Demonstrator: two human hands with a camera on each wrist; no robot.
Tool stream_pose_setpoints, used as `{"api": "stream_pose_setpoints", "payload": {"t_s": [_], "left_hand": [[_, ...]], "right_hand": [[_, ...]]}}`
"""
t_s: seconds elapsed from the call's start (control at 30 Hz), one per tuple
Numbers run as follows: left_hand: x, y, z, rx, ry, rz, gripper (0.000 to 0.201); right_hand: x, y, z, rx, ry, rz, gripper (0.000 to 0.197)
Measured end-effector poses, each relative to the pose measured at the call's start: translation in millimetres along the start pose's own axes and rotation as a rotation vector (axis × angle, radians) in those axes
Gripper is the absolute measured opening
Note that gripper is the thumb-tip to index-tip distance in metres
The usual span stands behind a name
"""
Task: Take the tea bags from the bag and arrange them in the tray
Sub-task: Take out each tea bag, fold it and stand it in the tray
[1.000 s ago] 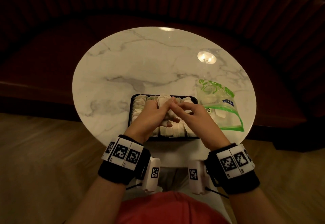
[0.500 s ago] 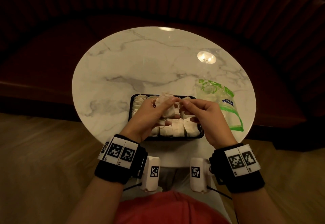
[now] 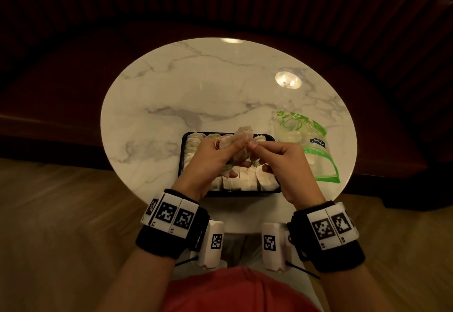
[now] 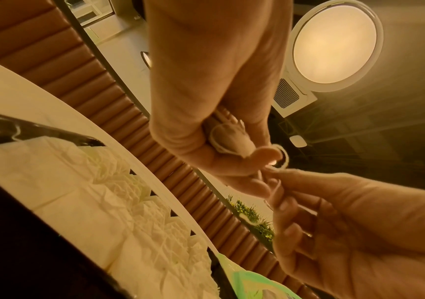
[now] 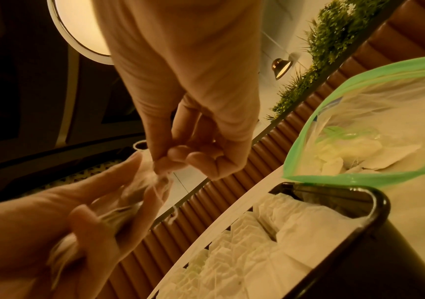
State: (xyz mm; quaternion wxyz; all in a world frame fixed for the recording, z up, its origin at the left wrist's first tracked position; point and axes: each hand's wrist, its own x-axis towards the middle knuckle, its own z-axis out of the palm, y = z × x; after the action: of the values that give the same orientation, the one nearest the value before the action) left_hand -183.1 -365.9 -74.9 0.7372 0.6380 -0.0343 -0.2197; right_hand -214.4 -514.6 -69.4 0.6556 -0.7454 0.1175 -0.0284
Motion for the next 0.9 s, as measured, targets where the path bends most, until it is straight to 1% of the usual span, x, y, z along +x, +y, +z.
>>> {"api": "stream_pose_setpoints", "payload": {"t_s": [0.13, 0.23, 0.4, 0.47, 0.57, 0.7, 0.8, 0.9], "left_hand": [[2, 0, -5, -0.02, 0.013, -0.002, 0.029], [2, -1, -9, -0.013, 0.015, 0.006, 0.023], [1, 2, -5, 0.005, -0.013, 0.009, 0.034], [1, 2, -2, 0.07, -0.005, 0.025, 0.033], [2, -2, 0, 0.111, 0.085, 0.06, 0.023], [6, -4, 0, 0.048, 0.23, 0.062, 0.023], [7, 0, 0, -0.014, 0.287, 0.066, 0.025], [8, 3, 1, -0.04, 0.323, 0.074, 0.025]], "right_hand": [[3, 0, -8, 0.015, 0.06, 0.012, 0.013], [5, 1, -13, 0.01, 0.056, 0.021, 0.013], [6, 0, -14, -0.045, 0.03, 0.022, 0.014], [6, -1, -13, -0.074, 0.032, 0.023, 0.013], [4, -3, -12, -0.121, 0.007, 0.015, 0.012], [-1, -6, -12, -0.177, -0.025, -0.031, 0.011], [-7, -9, -10, -0.201, -0.117, -0.062, 0.01], [-11, -10, -6, -0.227, -0.221, -0.048, 0.009]]}}
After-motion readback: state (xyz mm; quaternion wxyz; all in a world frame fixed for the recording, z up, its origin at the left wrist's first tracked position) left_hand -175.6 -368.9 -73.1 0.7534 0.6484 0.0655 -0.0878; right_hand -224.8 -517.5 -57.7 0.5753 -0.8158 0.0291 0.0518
